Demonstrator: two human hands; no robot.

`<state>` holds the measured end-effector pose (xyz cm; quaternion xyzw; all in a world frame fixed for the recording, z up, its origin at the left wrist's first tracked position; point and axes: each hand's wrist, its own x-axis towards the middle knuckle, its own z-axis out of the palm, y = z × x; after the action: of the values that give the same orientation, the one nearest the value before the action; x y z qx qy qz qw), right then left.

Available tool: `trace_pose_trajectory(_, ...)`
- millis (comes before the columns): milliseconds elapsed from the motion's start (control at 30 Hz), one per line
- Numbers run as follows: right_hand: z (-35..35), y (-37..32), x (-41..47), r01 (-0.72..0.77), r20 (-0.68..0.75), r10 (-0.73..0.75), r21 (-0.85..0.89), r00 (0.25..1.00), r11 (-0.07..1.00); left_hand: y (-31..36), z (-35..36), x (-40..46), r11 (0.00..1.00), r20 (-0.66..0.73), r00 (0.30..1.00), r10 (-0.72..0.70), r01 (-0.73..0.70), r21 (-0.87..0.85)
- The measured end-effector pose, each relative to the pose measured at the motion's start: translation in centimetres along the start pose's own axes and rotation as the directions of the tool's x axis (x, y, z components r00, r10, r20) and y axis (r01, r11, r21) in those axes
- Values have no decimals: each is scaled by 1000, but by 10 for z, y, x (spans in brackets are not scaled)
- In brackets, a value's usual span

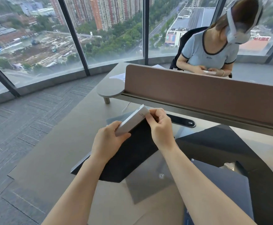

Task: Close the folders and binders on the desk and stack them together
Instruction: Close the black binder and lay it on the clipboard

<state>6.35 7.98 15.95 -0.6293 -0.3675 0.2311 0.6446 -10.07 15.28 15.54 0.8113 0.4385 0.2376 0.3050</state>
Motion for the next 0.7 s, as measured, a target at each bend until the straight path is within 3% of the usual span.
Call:
trace_pose_trajectory(233,-13,-18,-1,142,-146,-145,-28,979,989,20,-12,9,967,-72,995,-75,55,-249)
trace_pose_trajectory(400,-45,7,-8,-49,-339,43,-9,940,999,37,-12,16,860,-16,991,-134,108,-499)
trace_pose_trajectory(567,-77,34,-29,-296,-323,310,93,894,951,44,10,21,731,82,968,-235,232,-641)
trace_pose_trajectory(700,-101,58,-48,-379,-347,387,93,854,921,47,43,20,671,154,940,-306,327,-665)
